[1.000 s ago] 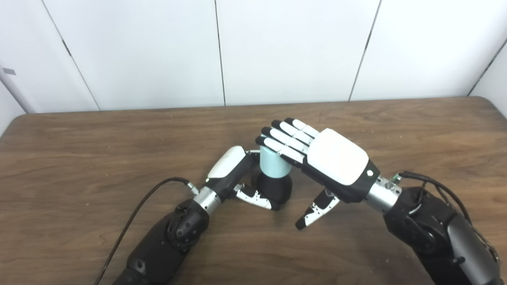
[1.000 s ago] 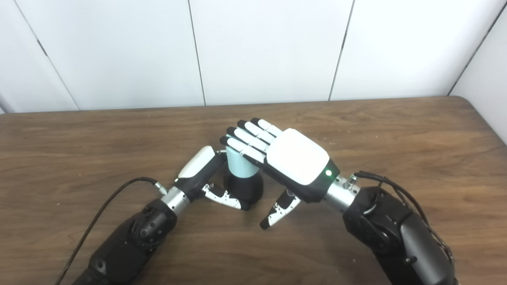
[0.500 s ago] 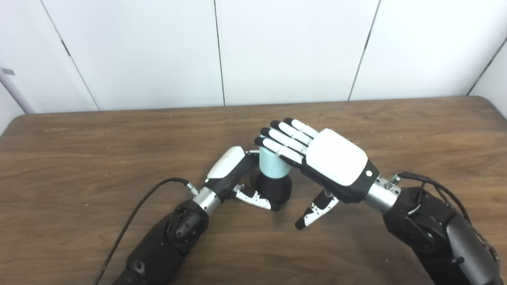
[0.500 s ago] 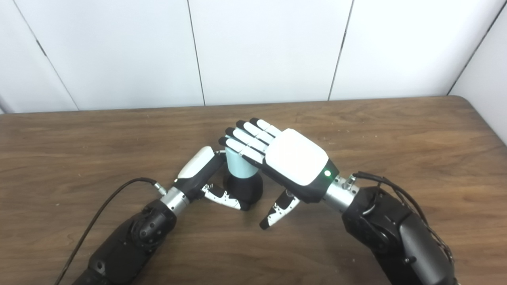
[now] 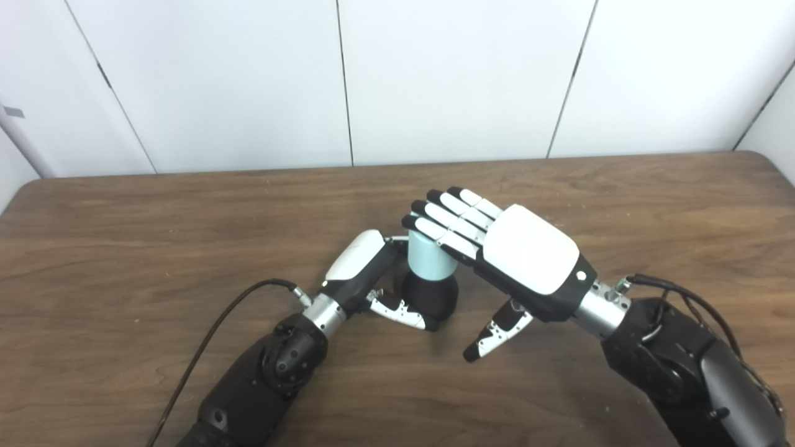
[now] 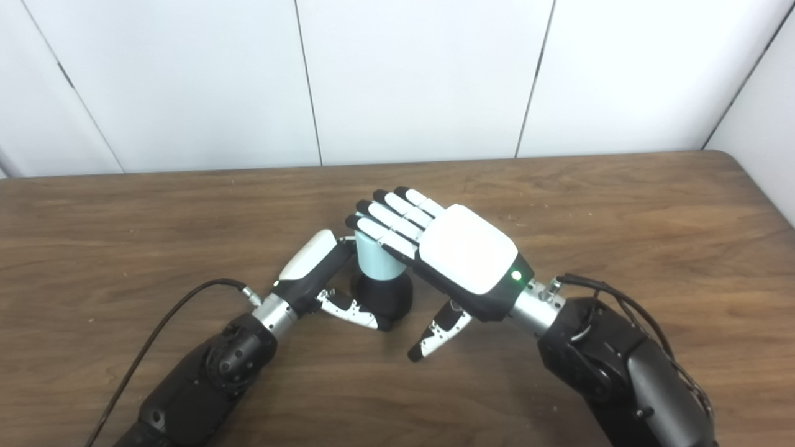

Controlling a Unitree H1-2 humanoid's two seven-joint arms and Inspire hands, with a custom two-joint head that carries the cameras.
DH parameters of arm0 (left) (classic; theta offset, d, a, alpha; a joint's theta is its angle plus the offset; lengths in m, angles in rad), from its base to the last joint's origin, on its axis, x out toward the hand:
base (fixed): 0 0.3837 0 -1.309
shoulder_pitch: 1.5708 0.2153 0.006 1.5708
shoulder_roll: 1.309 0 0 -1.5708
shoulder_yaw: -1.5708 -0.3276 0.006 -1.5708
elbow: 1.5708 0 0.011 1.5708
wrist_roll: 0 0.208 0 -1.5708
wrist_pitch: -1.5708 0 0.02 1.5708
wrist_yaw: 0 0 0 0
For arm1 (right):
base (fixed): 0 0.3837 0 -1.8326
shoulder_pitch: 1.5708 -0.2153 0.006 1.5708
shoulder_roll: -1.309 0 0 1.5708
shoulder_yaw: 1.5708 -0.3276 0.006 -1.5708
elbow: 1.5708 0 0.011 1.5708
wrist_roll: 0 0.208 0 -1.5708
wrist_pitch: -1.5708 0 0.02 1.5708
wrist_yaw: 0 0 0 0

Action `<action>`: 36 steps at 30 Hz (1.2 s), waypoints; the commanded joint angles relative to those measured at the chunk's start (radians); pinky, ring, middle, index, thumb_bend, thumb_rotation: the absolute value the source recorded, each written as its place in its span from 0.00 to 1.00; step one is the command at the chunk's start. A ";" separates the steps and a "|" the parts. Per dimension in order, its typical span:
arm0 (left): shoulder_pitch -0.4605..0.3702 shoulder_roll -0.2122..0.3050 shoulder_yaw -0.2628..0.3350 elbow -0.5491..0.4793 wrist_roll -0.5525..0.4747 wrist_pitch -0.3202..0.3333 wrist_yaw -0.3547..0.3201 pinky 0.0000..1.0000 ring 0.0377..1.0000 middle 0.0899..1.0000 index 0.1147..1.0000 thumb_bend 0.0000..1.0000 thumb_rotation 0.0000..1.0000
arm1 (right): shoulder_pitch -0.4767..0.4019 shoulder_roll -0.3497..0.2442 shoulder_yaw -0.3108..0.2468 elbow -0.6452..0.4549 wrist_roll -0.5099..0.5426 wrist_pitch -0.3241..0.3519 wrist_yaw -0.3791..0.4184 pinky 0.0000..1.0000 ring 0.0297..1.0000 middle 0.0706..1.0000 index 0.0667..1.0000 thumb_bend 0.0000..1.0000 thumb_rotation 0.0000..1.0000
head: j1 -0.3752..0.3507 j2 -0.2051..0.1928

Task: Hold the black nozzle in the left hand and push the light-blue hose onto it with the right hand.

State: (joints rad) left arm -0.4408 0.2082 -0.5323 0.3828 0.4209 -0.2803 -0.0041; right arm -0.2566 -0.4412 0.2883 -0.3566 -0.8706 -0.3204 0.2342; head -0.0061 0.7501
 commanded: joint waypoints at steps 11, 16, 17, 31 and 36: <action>0.143 0.026 -0.078 0.076 0.050 0.098 -0.156 0.76 0.57 0.41 0.41 0.52 0.09 | 0.044 -0.024 0.035 0.056 -0.027 -0.032 -0.017 0.97 1.00 1.00 1.00 0.83 0.36 | 0.000 0.004; 0.144 0.027 -0.078 0.073 0.051 0.101 -0.157 0.76 0.57 0.41 0.41 0.52 0.09 | 0.043 -0.025 0.045 0.069 -0.032 -0.037 -0.043 0.97 1.00 1.00 1.00 0.83 0.35 | -0.001 0.005; 0.144 0.027 -0.078 0.074 0.051 0.101 -0.157 0.76 0.57 0.41 0.41 0.52 0.09 | 0.043 -0.026 0.046 0.070 -0.032 -0.037 -0.046 0.97 1.00 1.00 1.00 0.83 0.35 | -0.001 0.005; 0.144 0.027 -0.078 0.073 0.049 0.097 -0.157 0.76 0.57 0.41 0.41 0.52 0.09 | 0.039 -0.030 0.075 0.092 -0.067 -0.051 -0.103 0.98 1.00 1.00 1.00 0.83 0.36 | 0.001 0.007; 0.143 0.026 -0.078 0.076 0.049 0.097 -0.156 0.76 0.58 0.41 0.41 0.52 0.09 | 0.031 -0.033 0.079 0.095 -0.046 -0.040 -0.078 0.98 1.00 1.00 1.00 0.83 0.36 | 0.000 0.007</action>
State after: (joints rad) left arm -0.4375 0.2095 -0.5324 0.3772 0.4209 -0.2797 -0.0088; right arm -0.2383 -0.4421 0.3307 -0.2993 -0.8997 -0.3337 0.0754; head -0.0061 0.7563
